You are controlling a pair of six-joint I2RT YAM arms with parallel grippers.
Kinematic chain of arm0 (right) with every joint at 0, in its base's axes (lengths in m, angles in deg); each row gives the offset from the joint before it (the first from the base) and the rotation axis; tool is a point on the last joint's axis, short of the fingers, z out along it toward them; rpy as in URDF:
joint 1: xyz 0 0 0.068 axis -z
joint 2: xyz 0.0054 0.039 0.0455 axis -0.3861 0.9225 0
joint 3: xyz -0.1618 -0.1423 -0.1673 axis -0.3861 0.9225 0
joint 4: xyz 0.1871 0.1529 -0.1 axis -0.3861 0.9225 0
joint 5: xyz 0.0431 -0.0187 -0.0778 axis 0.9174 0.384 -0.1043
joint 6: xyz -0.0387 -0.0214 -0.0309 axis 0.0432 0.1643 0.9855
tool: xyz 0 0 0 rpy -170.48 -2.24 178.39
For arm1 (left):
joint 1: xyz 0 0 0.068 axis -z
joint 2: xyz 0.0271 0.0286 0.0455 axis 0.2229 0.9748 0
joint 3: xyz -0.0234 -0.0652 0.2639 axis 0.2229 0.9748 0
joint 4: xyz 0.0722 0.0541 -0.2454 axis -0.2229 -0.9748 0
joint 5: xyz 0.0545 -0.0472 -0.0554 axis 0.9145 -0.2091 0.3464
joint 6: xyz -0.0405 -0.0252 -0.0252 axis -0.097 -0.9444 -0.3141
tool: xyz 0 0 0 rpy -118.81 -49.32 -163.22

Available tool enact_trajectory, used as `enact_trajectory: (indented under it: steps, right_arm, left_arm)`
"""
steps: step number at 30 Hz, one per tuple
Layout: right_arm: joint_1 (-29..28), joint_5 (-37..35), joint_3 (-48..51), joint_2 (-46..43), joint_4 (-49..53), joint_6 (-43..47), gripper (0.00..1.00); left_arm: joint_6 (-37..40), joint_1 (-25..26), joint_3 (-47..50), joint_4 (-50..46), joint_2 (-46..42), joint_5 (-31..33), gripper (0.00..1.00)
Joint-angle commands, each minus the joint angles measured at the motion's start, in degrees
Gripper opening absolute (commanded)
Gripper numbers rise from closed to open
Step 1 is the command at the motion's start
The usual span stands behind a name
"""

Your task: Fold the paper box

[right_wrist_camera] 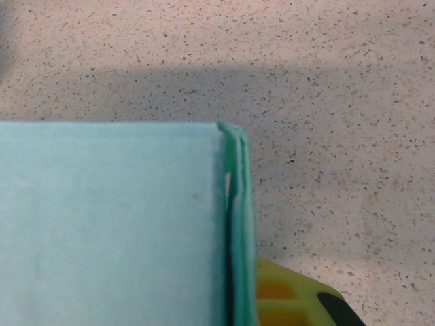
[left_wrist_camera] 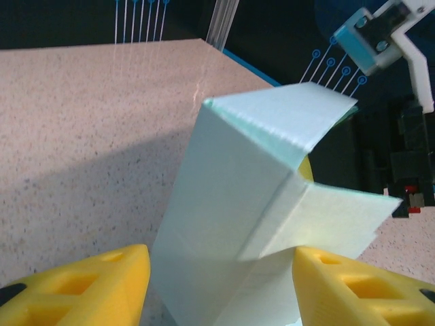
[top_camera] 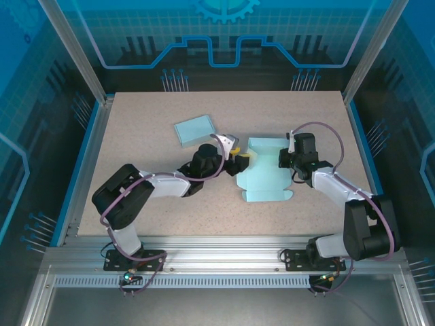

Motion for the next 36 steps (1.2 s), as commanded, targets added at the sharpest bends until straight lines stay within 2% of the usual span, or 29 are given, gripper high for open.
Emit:
enact_trajectory:
  steps: [1,9,15,21,26,30,36]
  right_arm:
    - [-0.8,1.5,-1.7,0.4,-1.0,-0.2,0.00]
    - [-0.8,1.6,-1.7,0.4,-1.0,-0.1,0.00]
    - [-0.9,1.8,-1.5,0.2,-1.3,0.0,0.00]
    - [-1.1,2.0,-1.4,0.0,-1.4,0.0,0.00]
    - [-1.6,1.3,-1.6,0.0,-0.8,-0.4,0.00]
    - [-2.6,-1.6,-3.0,0.4,3.5,-2.1,0.00]
    - [-6.1,-6.3,-8.2,-1.4,15.9,-4.5,0.00]
  left_arm:
    - [4.7,0.6,-3.3,-1.6,1.5,-1.2,0.60]
    - [8.9,0.8,-7.6,-4.9,4.4,1.0,0.59]
    - [10.8,1.1,-9.7,-5.9,6.2,8.1,0.54]
    - [12.1,2.0,-11.2,-5.3,8.2,14.4,0.40]
    - [14.4,4.6,-13.4,-5.9,10.2,23.8,0.27]
    - [12.0,6.0,-13.4,-6.9,9.4,31.1,0.17]
    - [4.1,7.3,-12.9,-17.2,4.0,33.4,0.17]
